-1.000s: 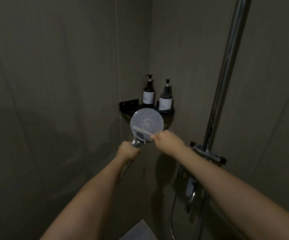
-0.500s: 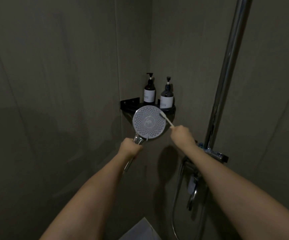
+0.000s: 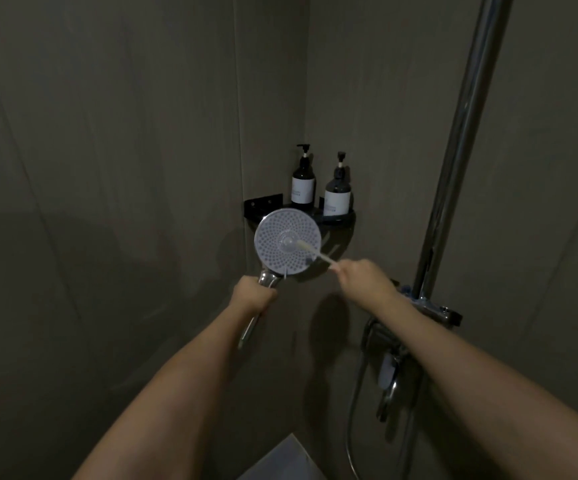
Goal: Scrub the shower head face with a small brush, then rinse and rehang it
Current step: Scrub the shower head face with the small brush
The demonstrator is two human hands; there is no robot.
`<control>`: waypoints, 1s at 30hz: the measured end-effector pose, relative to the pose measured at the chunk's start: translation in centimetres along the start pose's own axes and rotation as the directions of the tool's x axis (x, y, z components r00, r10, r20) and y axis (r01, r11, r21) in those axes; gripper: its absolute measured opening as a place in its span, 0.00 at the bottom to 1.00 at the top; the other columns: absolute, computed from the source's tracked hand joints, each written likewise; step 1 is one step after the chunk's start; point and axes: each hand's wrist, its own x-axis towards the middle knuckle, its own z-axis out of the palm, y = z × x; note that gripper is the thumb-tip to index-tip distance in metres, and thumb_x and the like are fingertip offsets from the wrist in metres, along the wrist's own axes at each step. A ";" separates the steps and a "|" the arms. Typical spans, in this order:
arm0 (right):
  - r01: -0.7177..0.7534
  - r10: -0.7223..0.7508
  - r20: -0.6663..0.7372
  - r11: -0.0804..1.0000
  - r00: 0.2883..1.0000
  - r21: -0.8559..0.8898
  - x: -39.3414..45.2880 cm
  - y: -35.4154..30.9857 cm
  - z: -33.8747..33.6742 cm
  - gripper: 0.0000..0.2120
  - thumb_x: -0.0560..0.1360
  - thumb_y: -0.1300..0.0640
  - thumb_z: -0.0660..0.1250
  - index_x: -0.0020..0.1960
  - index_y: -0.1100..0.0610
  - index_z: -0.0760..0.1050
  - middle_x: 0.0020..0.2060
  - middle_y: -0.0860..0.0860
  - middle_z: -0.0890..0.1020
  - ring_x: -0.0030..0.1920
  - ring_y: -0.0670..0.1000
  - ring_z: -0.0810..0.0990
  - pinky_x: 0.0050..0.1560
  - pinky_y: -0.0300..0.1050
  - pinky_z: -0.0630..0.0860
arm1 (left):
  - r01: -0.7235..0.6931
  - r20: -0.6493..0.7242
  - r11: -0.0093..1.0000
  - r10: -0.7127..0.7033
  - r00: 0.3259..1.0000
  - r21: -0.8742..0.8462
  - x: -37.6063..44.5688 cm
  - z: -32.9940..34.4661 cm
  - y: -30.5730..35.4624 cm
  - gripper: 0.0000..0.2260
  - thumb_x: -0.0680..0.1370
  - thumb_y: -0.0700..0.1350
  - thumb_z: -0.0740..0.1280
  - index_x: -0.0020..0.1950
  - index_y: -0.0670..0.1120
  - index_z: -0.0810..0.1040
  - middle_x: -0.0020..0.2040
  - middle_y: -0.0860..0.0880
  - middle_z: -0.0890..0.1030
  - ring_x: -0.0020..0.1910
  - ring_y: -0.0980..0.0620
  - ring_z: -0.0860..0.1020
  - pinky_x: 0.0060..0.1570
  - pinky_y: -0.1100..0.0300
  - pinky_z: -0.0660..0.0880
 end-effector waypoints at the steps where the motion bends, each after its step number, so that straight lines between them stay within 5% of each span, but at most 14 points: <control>1: 0.042 -0.039 0.070 0.999 0.997 -0.030 -0.2 -0.5 0.6 0.17 0.82 0.51 0.52 0.56 0.60 0.75 0.47 0.60 0.81 0.47 0.60 0.80 0.46 0.51 0.75 | -0.002 0.002 1.000 0.002 1.000 0.002 0.0 0.2 0.0 0.09 0.68 0.38 0.67 0.29 0.44 0.71 0.27 0.46 0.73 0.26 0.48 0.72 0.34 0.57 0.72; 3: 0.049 -0.033 0.142 0.993 0.989 -0.108 -0.1 -0.2 1.6 0.17 0.81 0.51 0.52 0.57 0.60 0.75 0.47 0.59 0.81 0.46 0.58 0.80 0.45 0.51 0.75 | -0.009 0.010 1.000 0.009 1.000 0.000 0.1 0.7 0.2 0.09 0.68 0.38 0.67 0.29 0.44 0.71 0.27 0.46 0.73 0.27 0.47 0.72 0.35 0.56 0.72; 7: -0.303 0.303 -0.034 0.953 0.952 0.024 0.6 3.3 1.0 0.17 0.82 0.55 0.53 0.59 0.63 0.76 0.48 0.60 0.82 0.41 0.55 0.78 0.39 0.43 0.70 | -0.011 0.009 0.998 0.011 1.000 -0.057 0.3 1.2 0.7 0.09 0.69 0.37 0.68 0.30 0.44 0.71 0.26 0.46 0.72 0.24 0.49 0.71 0.34 0.56 0.72; 10: -0.188 0.190 -0.065 0.981 0.980 0.047 0.8 3.4 0.9 0.19 0.82 0.53 0.52 0.56 0.64 0.76 0.47 0.60 0.82 0.41 0.57 0.79 0.39 0.43 0.69 | -0.009 0.009 0.997 0.009 1.000 -0.073 0.7 1.3 0.5 0.10 0.69 0.36 0.67 0.30 0.43 0.71 0.24 0.46 0.71 0.21 0.51 0.70 0.30 0.59 0.70; 13: -0.063 0.066 0.082 0.997 0.994 -0.042 -0.1 2.1 2.3 0.17 0.81 0.52 0.52 0.57 0.59 0.76 0.47 0.58 0.81 0.43 0.56 0.79 0.41 0.46 0.73 | 0.008 0.014 0.998 -0.007 1.000 -0.057 0.9 1.6 0.0 0.09 0.68 0.37 0.67 0.29 0.43 0.71 0.19 0.49 0.71 0.23 0.48 0.70 0.33 0.57 0.72; 16: -0.313 0.321 -0.051 0.941 0.946 0.125 0.7 3.1 1.5 0.17 0.81 0.58 0.52 0.62 0.61 0.75 0.51 0.61 0.81 0.49 0.59 0.80 0.44 0.45 0.73 | 0.016 0.037 0.999 -0.015 0.999 -0.029 0.7 1.7 -0.4 0.09 0.69 0.37 0.67 0.30 0.43 0.72 0.13 0.52 0.69 0.22 0.49 0.71 0.32 0.58 0.71; 18: -0.340 0.379 -0.119 0.904 0.918 0.258 0.9 3.6 0.8 0.17 0.82 0.58 0.52 0.59 0.65 0.76 0.51 0.63 0.81 0.51 0.61 0.80 0.44 0.46 0.73 | 0.017 0.050 1.000 -0.016 0.999 -0.015 0.7 1.7 -0.7 0.08 0.69 0.37 0.67 0.30 0.43 0.72 0.13 0.52 0.69 0.21 0.50 0.71 0.30 0.60 0.71; 22: -0.195 0.277 -0.152 0.892 0.949 0.409 0.6 1.6 0.8 0.19 0.82 0.54 0.53 0.42 0.62 0.76 0.35 0.53 0.76 0.37 0.53 0.76 0.33 0.41 0.65 | 0.015 0.056 0.999 -0.013 0.998 -0.034 0.6 1.8 -0.8 0.09 0.69 0.36 0.67 0.30 0.43 0.71 0.20 0.48 0.72 0.23 0.48 0.70 0.30 0.58 0.71; 25: -0.189 0.329 -0.123 0.766 0.936 0.615 1.0 0.9 1.3 0.20 0.82 0.54 0.53 0.33 0.55 0.69 0.29 0.51 0.70 0.30 0.48 0.68 0.30 0.41 0.62 | 0.011 0.081 0.999 -0.007 0.997 -0.040 0.5 1.9 -0.5 0.09 0.69 0.36 0.67 0.31 0.43 0.71 0.22 0.48 0.72 0.23 0.49 0.70 0.28 0.60 0.70; 28: -0.125 0.226 -0.127 0.836 0.966 0.535 0.5 0.8 0.7 0.20 0.82 0.55 0.54 0.31 0.55 0.66 0.28 0.50 0.69 0.30 0.48 0.67 0.30 0.42 0.62 | 0.005 0.074 0.999 -0.002 0.997 -0.039 0.6 1.8 -0.3 0.09 0.69 0.35 0.67 0.30 0.43 0.71 0.20 0.49 0.71 0.23 0.49 0.70 0.28 0.60 0.69; 30: -0.110 0.108 0.027 0.931 0.994 0.347 0.4 1.1 1.1 0.18 0.81 0.55 0.55 0.33 0.56 0.70 0.31 0.53 0.73 0.31 0.50 0.70 0.34 0.42 0.65 | 0.009 0.057 0.998 -0.006 0.998 -0.055 0.7 1.7 -0.2 0.09 0.69 0.35 0.67 0.31 0.43 0.71 0.21 0.48 0.71 0.21 0.50 0.70 0.27 0.61 0.69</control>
